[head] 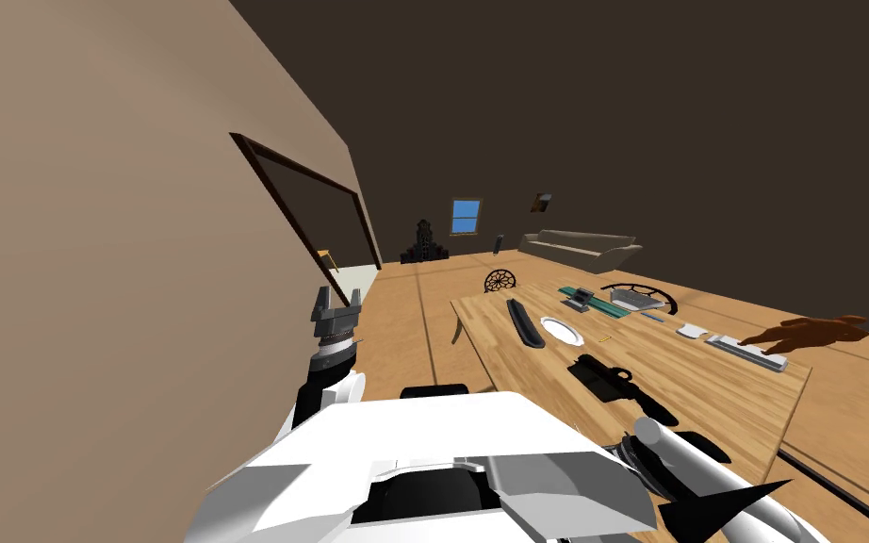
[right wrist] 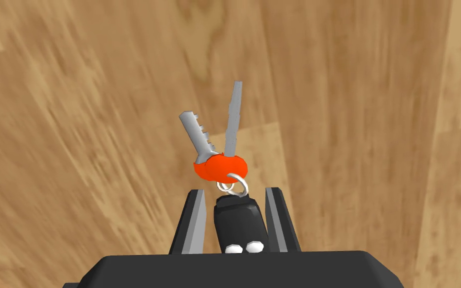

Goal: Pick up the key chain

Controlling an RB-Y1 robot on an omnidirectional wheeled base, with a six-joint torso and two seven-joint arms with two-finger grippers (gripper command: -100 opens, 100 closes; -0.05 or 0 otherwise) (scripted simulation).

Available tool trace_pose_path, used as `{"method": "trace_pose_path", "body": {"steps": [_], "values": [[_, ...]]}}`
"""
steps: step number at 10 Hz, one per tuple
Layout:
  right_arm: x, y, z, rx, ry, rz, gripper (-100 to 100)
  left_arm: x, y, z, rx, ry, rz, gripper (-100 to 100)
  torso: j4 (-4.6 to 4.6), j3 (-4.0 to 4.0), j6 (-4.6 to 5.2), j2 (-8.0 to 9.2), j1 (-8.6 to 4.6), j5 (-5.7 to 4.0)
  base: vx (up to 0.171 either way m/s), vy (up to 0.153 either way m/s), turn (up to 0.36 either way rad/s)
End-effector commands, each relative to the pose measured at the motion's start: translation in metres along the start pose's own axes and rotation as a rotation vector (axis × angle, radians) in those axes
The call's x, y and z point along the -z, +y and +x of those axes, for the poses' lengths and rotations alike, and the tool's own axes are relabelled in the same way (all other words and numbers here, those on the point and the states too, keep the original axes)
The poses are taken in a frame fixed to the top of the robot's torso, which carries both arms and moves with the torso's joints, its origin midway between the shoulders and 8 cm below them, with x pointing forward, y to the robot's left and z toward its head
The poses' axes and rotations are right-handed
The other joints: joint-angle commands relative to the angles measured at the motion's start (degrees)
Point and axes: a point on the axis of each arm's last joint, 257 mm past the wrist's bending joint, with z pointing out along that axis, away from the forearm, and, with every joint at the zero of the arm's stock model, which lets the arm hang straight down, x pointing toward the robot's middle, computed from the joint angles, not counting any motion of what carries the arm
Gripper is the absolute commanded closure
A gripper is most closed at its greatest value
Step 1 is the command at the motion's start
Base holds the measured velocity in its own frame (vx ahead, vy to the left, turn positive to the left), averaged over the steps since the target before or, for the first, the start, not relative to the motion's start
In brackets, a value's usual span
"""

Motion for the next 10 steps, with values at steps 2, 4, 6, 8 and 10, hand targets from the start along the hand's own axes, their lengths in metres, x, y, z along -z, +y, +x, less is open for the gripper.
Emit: {"method": "trace_pose_path", "body": {"steps": [2, 4, 6, 8, 10], "values": [[0.006, -0.001, 0.008, -0.028, 0.000, 0.000, 100, 0.000, 0.000, 0.000, 0.000, 0.000, 0.000, 0, 0.04, 0.08, -0.08, 0.14, -0.03, 0.01, -0.079, -0.019, 0.150], [0.010, -0.002, 0.014, -0.049, 0.000, 0.001, 100, 0.000, 0.000, 0.000, 0.000, 0.000, 0.000, 0, 0.07, 0.22, 0.00, 0.39, -0.06, 0.00, -0.112, -0.018, 0.102], [0.015, -0.004, 0.020, -0.070, -0.001, 0.002, 100, 0.000, 0.000, 0.000, 0.000, 0.000, 0.000, 0, 0.08, 0.21, -0.02, 0.37, -0.05, 0.00, -0.100, -0.015, 0.122], [0.019, -0.007, 0.025, -0.091, -0.002, 0.003, 100, 0.000, 0.000, 0.000, 0.000, 0.000, 0.000, 0, 0.08, 0.21, 0.00, 0.36, -0.07, 0.00, -0.086, -0.023, 0.100], [0.020, -0.007, 0.026, -0.093, -0.002, 0.003, 100, 0.000, 0.000, 0.000, 0.000, 0.000, 0.000, 0, 0.06, 0.17, -0.01, 0.29, -0.09, -0.02, -0.057, -0.014, 0.070]]}}
